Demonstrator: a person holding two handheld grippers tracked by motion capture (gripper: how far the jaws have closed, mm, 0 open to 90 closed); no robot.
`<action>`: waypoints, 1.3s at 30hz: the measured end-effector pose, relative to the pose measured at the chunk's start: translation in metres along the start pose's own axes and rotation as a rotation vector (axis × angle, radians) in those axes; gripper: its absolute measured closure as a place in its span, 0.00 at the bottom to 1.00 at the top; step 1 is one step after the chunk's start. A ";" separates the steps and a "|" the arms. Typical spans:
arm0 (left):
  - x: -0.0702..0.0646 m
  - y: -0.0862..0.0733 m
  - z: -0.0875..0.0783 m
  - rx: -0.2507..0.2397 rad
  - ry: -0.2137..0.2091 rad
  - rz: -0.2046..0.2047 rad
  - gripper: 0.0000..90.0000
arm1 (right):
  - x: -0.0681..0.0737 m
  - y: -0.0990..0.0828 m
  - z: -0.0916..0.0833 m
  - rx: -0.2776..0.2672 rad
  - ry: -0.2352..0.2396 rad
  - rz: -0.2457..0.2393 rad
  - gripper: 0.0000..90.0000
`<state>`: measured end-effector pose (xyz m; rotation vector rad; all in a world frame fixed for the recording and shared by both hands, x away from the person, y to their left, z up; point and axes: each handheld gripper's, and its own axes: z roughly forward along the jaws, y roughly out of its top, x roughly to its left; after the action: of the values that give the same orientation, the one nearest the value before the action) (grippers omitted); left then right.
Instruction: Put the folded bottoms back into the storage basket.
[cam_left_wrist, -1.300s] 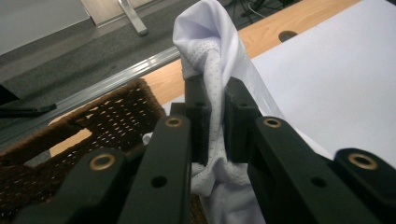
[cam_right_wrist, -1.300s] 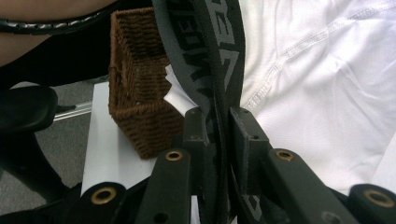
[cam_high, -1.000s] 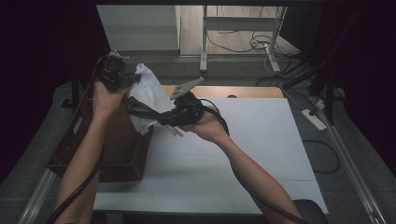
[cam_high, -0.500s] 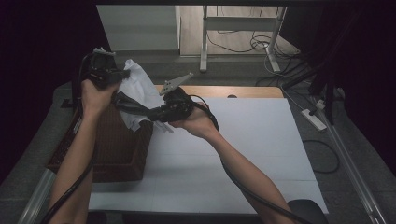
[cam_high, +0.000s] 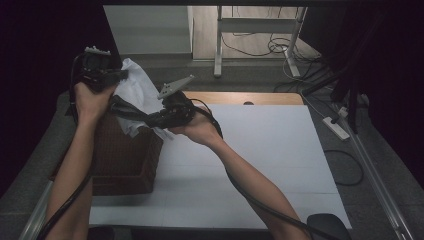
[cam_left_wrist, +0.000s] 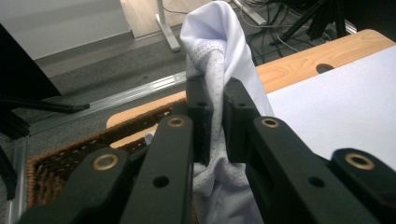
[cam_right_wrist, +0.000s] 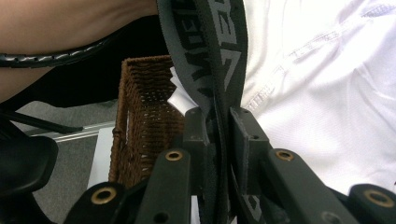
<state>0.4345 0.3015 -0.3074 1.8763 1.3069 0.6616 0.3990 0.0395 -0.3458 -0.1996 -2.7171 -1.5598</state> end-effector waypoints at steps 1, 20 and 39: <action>0.001 0.000 -0.001 -0.003 0.001 -0.004 0.93 | 0.000 0.001 0.002 -0.002 0.002 -0.001 0.87; 0.024 -0.004 -0.023 -0.008 0.060 -0.005 0.93 | 0.007 0.018 0.032 -0.026 0.027 -0.021 0.87; 0.048 -0.019 -0.011 0.070 0.003 -0.045 0.92 | 0.017 0.012 0.073 0.025 0.013 -0.028 0.87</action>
<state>0.4321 0.3539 -0.3162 1.8967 1.3863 0.6027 0.3878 0.1100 -0.3711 -0.1518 -2.7397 -1.5282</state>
